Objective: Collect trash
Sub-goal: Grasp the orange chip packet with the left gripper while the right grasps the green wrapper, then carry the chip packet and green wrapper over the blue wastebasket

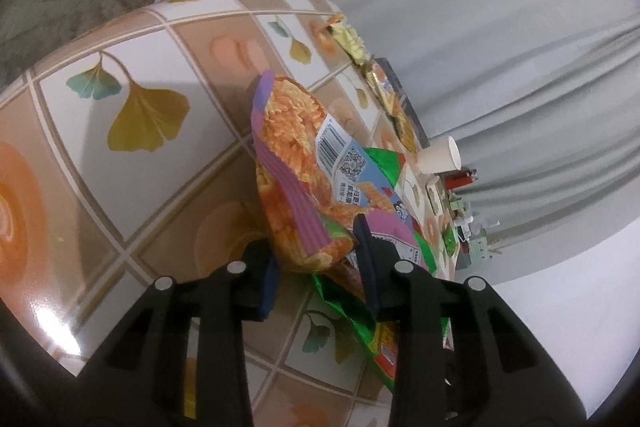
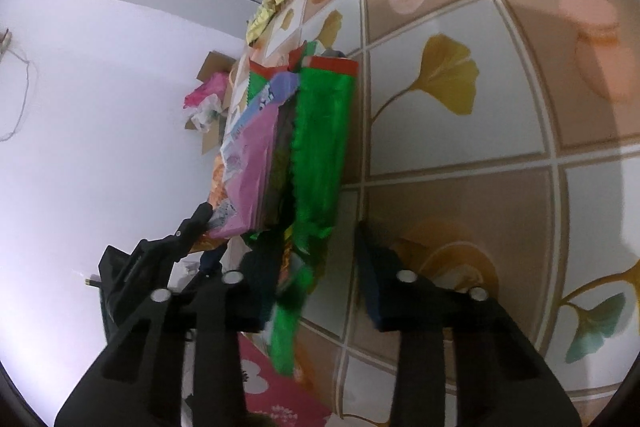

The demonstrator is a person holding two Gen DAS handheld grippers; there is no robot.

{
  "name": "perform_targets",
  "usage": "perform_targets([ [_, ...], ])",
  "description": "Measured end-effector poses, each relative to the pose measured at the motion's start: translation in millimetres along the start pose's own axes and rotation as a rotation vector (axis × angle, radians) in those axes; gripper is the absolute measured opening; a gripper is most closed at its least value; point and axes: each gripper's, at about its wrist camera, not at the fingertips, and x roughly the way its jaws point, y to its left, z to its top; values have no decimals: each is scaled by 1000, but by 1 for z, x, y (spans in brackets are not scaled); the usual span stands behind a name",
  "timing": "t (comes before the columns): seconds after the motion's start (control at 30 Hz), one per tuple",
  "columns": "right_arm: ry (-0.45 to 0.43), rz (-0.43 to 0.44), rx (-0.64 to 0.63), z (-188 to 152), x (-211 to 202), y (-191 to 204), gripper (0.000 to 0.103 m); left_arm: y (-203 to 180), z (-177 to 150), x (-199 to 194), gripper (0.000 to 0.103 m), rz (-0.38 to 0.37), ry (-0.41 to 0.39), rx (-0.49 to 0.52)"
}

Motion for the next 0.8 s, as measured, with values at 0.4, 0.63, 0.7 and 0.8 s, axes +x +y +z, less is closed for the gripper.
perform_targets([
  [0.4,-63,38,87,-6,-31,-34,9,-12,-7,-12,29,-80,1,31],
  [0.63,-150,42,134,-16,-73,-61,7,-36,-18,-22,29,-157,3,90],
  [0.7,-175,48,151,-19,-86,-69,6,-44,-23,-23,29,-175,12,110],
  [0.8,-215,61,176,-25,-106,-79,6,-55,-30,-25,29,-200,25,136],
])
